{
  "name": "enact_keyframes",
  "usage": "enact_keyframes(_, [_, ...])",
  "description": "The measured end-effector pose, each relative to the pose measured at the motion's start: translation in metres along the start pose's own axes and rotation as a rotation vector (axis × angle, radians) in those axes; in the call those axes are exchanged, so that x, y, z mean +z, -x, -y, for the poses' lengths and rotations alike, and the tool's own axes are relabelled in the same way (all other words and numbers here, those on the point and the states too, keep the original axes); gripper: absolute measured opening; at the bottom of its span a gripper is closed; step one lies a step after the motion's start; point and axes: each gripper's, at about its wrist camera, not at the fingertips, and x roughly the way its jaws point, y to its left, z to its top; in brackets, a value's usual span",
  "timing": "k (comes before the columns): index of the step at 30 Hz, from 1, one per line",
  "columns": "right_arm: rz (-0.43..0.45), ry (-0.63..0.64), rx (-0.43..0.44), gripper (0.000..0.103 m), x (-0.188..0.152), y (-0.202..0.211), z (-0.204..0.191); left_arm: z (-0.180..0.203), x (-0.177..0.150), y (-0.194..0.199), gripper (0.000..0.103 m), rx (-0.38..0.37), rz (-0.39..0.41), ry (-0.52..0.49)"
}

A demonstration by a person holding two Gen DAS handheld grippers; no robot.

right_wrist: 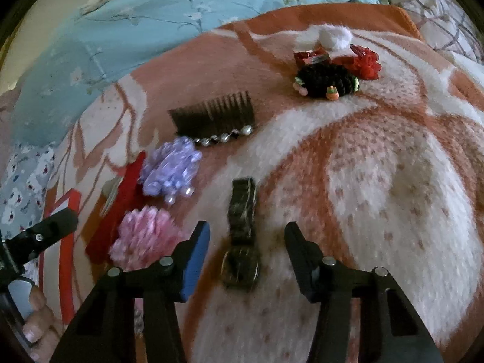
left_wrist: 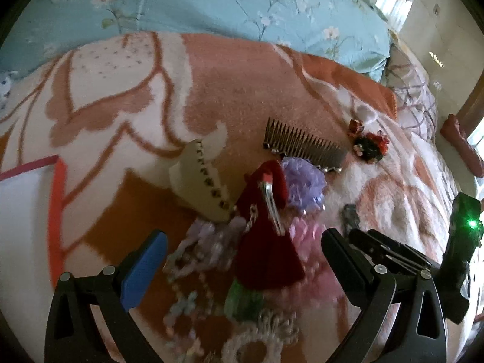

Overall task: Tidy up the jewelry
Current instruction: 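Grasp the red bow hair clip with the left tool while the right tool grasps the silver watch, then carry the red clip and watch into the white box and open both tools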

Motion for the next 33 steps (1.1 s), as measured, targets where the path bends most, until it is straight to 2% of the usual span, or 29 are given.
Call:
enact_keyframes(3, [-0.004, 0.005, -0.013, 0.047, 0.006, -0.007, 0.000, 0.001, 0.012, -0.023, 0.102, -0.006, -0.015, 0.007])
enact_keyframes(4, [-0.007, 0.006, -0.018, 0.039, 0.008, -0.009, -0.001, 0.001, 0.014, -0.030, 0.101, -0.008, -0.021, 0.009])
enact_keyframes(5, [-0.009, 0.005, -0.019, 0.027, 0.009, -0.010, 0.000, 0.001, 0.015, -0.036, 0.094, -0.007, -0.025, 0.013])
enact_keyframes(6, [-0.008, 0.003, -0.006, 0.019, 0.009, -0.010, 0.000, 0.001, 0.017, -0.039, 0.073, -0.015, -0.027, 0.016])
enact_keyframes(7, [-0.008, 0.001, 0.008, 0.015, 0.008, -0.010, 0.001, 0.000, 0.017, -0.046, 0.062, -0.033, -0.045, 0.019])
enact_keyframes(9, [-0.001, 0.009, 0.001, 0.015, 0.008, -0.009, -0.002, -0.002, 0.016, -0.047, 0.038, -0.081, -0.054, 0.043])
enact_keyframes(12, [0.019, 0.015, 0.014, 0.014, 0.006, -0.001, -0.006, -0.005, 0.012, -0.042, 0.018, -0.091, -0.036, 0.053])
enact_keyframes(19, [0.076, 0.038, 0.061, 0.014, 0.003, 0.032, -0.021, -0.010, -0.004, -0.005, 0.015, -0.092, 0.031, 0.055])
enact_keyframes(33, [0.116, 0.088, 0.138, 0.014, -0.015, 0.072, -0.059, -0.038, -0.067, 0.091, 0.014, -0.069, 0.111, 0.106])
